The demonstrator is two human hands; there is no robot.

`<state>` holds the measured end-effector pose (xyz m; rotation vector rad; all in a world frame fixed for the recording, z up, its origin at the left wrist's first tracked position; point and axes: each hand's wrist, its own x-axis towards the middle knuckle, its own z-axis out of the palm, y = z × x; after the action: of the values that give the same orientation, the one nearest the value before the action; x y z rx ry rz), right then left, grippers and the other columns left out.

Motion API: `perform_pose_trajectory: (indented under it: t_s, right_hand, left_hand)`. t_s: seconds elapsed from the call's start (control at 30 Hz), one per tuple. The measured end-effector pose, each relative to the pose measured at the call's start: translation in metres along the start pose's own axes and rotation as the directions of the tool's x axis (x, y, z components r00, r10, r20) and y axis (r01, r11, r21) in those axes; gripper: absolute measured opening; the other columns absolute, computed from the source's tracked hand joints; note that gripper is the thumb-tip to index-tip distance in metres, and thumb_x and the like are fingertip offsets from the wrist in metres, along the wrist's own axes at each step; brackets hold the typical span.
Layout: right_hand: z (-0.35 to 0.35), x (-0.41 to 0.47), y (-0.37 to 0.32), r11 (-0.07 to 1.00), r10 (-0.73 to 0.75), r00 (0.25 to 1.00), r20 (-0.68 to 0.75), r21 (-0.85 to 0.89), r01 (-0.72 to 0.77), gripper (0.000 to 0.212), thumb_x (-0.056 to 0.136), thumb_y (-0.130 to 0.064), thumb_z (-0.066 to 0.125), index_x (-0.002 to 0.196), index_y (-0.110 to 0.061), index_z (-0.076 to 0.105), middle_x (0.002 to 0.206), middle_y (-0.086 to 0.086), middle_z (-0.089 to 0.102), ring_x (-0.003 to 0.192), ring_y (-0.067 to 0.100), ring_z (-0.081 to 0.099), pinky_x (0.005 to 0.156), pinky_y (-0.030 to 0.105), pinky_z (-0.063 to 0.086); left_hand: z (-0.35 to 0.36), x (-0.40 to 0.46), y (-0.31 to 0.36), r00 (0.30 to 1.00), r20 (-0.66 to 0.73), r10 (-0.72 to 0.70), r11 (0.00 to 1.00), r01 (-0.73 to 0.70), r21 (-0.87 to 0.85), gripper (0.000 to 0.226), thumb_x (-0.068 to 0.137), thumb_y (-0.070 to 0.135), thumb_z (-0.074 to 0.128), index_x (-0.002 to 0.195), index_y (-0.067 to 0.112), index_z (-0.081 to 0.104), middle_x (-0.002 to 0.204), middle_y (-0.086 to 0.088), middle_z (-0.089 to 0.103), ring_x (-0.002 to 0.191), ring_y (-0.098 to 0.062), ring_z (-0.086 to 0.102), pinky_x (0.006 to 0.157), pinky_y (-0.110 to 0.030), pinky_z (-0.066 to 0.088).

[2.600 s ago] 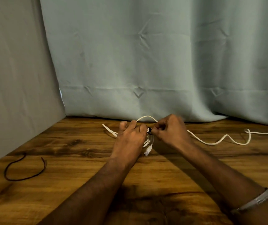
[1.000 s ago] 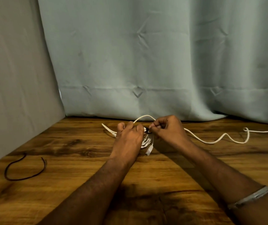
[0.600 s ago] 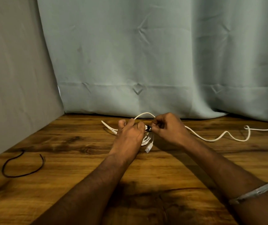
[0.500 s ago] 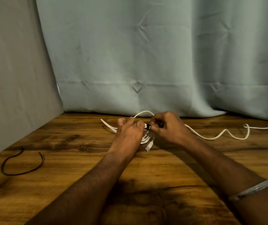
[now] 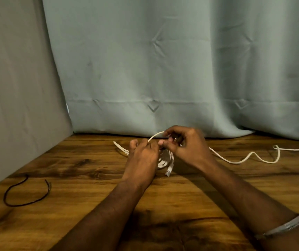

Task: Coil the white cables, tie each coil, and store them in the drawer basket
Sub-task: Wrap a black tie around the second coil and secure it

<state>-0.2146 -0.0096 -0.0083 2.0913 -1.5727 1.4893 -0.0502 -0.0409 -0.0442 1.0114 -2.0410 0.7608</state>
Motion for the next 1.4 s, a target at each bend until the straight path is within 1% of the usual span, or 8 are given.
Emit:
perform_pose_trajectory:
  t_s: [0.07, 0.23, 0.73, 0.83, 0.93, 1.03, 1.2, 1.4]
  right_hand:
    - [-0.003, 0.0, -0.004, 0.979, -0.125, 0.988, 0.088, -0.15, 0.137, 0.027, 0.08, -0.05, 0.078, 0.103, -0.034, 0.078, 0.091, -0.014, 0.072, 0.076, 0.005, 0.065, 0.068, 0.032, 0.055]
    - [-0.007, 0.0, -0.005, 0.943, -0.201, 0.964, 0.175, -0.233, 0.239, 0.021, 0.08, -0.039, 0.086, 0.099, -0.032, 0.081, 0.088, -0.011, 0.072, 0.074, 0.01, 0.064, 0.066, 0.031, 0.051]
    - [-0.002, 0.0, -0.011, 0.999, 0.024, 0.996, 0.081, -0.034, -0.021, 0.006, 0.074, -0.023, 0.081, 0.079, -0.026, 0.08, 0.068, -0.017, 0.07, 0.062, 0.003, 0.066, 0.062, 0.023, 0.053]
    - [-0.004, 0.0, -0.019, 0.974, 0.018, 0.997, 0.072, -0.228, -0.001, 0.009, 0.076, -0.036, 0.072, 0.075, -0.027, 0.069, 0.069, -0.009, 0.068, 0.065, 0.007, 0.063, 0.06, 0.027, 0.047]
    - [-0.003, -0.002, -0.029, 0.835, -0.081, 0.985, 0.155, -0.53, 0.152, 0.023, 0.09, -0.042, 0.056, 0.09, -0.022, 0.067, 0.09, 0.004, 0.073, 0.09, 0.028, 0.068, 0.065, 0.033, 0.036]
    - [-0.002, -0.004, -0.034, 0.775, -0.157, 0.969, 0.188, -0.584, 0.239, 0.023, 0.094, -0.04, 0.053, 0.091, -0.02, 0.064, 0.094, 0.008, 0.072, 0.093, 0.033, 0.067, 0.065, 0.033, 0.029]
    - [-0.006, -0.003, -0.026, 0.838, -0.308, 0.946, 0.102, -0.443, 0.32, 0.016, 0.075, -0.034, 0.057, 0.068, -0.02, 0.056, 0.065, 0.001, 0.065, 0.061, 0.028, 0.063, 0.054, 0.028, 0.025]
    - [0.004, -0.01, -0.029, 0.959, -0.275, 0.961, -0.028, -0.076, 0.272, 0.016, 0.073, -0.032, 0.059, 0.062, -0.02, 0.057, 0.054, -0.008, 0.048, 0.049, 0.011, 0.045, 0.049, 0.031, 0.036]
  left_hand:
    - [0.0, 0.001, -0.002, 1.0, 0.006, 0.016, 1.0, -0.016, 0.016, 0.027, 0.07, 0.011, 0.08, 0.094, 0.02, 0.069, 0.077, 0.005, 0.067, 0.079, -0.02, 0.061, 0.075, -0.038, 0.027]
    - [-0.005, 0.002, -0.003, 0.998, -0.057, 0.015, 1.0, -0.016, -0.003, 0.017, 0.078, 0.02, 0.078, 0.094, 0.017, 0.073, 0.069, 0.003, 0.067, 0.073, -0.02, 0.062, 0.075, -0.038, 0.026]
    - [-0.01, 0.003, -0.005, 0.993, -0.108, 0.051, 0.999, -0.051, 0.001, 0.005, 0.083, 0.022, 0.071, 0.084, 0.018, 0.069, 0.065, 0.0, 0.066, 0.07, -0.022, 0.061, 0.075, -0.038, 0.029]
    - [-0.008, 0.004, -0.003, 0.992, -0.106, 0.065, 0.998, -0.064, 0.012, 0.01, 0.077, 0.018, 0.075, 0.078, 0.016, 0.065, 0.064, -0.001, 0.066, 0.071, -0.024, 0.061, 0.075, -0.039, 0.03]
    - [-0.007, 0.002, -0.002, 0.99, -0.1, 0.102, 0.995, -0.103, 0.003, 0.012, 0.074, 0.018, 0.077, 0.078, 0.016, 0.065, 0.066, 0.0, 0.067, 0.074, -0.023, 0.062, 0.076, -0.038, 0.03]
    - [-0.005, 0.0, -0.003, 0.989, -0.112, 0.094, 0.994, -0.099, -0.038, 0.007, 0.079, 0.022, 0.072, 0.083, 0.018, 0.067, 0.068, 0.003, 0.068, 0.076, -0.022, 0.062, 0.076, -0.038, 0.03]
    - [-0.007, 0.001, -0.004, 0.992, -0.115, 0.052, 0.998, -0.056, -0.035, 0.025, 0.082, 0.026, 0.062, 0.105, 0.02, 0.071, 0.074, 0.004, 0.071, 0.078, -0.019, 0.061, 0.077, -0.036, 0.029]
    - [-0.014, 0.0, -0.005, 0.997, -0.071, -0.024, 0.991, 0.015, -0.136, 0.021, 0.078, 0.018, 0.062, 0.098, 0.024, 0.069, 0.069, 0.004, 0.068, 0.069, -0.019, 0.061, 0.075, -0.037, 0.031]
